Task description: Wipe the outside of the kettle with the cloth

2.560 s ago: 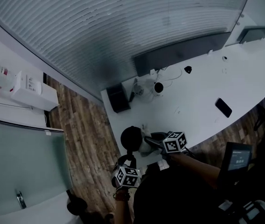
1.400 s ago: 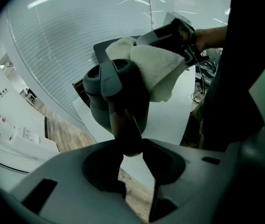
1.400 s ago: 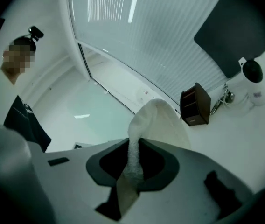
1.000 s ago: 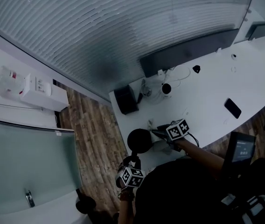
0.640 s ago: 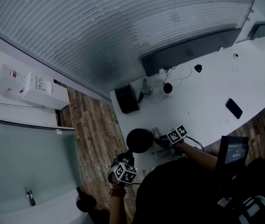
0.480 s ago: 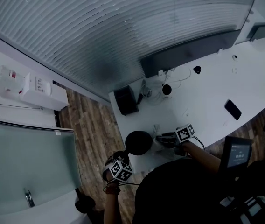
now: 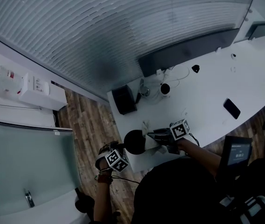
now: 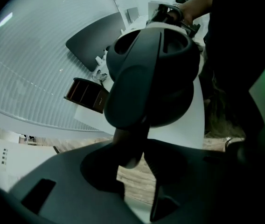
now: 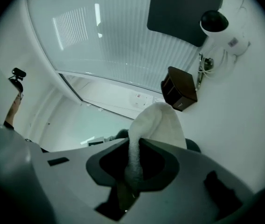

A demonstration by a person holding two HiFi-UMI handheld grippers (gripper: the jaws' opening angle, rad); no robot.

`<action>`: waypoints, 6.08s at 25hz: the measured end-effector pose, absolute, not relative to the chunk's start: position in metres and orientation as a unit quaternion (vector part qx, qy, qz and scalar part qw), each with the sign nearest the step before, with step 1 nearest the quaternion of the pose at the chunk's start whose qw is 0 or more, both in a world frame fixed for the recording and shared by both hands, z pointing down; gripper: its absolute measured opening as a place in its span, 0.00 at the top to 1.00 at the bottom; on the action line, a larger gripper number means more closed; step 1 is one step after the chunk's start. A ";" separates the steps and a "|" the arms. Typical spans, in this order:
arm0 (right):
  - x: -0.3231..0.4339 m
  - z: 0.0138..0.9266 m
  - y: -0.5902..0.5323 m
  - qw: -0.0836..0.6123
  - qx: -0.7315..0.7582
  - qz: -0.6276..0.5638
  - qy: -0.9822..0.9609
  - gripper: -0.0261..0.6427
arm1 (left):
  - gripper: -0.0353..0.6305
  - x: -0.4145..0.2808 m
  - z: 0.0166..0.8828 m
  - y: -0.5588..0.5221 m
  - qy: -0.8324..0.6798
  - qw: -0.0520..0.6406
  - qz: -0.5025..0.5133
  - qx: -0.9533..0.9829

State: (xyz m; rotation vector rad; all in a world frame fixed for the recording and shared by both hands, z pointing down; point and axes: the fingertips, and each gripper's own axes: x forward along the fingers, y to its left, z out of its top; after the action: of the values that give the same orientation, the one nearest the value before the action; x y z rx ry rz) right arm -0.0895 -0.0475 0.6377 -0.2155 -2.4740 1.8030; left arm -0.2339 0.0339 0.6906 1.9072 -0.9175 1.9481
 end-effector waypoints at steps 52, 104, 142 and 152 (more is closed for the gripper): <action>-0.093 0.747 -0.068 0.209 -0.021 0.517 -0.830 0.88 | 0.78 -0.211 0.701 -0.009 0.044 -0.096 0.684 0.722; -0.157 0.722 -0.109 0.186 -0.105 0.507 -0.835 0.88 | 0.80 -0.170 0.693 -0.061 0.134 -0.234 0.667 0.695; 0.031 0.550 -0.074 -0.160 0.106 0.432 -0.881 0.88 | 0.74 -0.228 0.664 0.008 -0.365 0.057 0.488 0.791; 0.031 0.556 -0.064 -0.150 0.121 0.431 -0.882 0.88 | 0.74 -0.228 0.673 0.036 -0.454 0.133 0.412 0.779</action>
State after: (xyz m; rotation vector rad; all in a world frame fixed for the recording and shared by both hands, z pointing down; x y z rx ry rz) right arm 0.0310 -0.0636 0.5556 0.4203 -3.0701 1.4997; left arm -0.2281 0.0355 0.6730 2.2584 -1.3170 1.1961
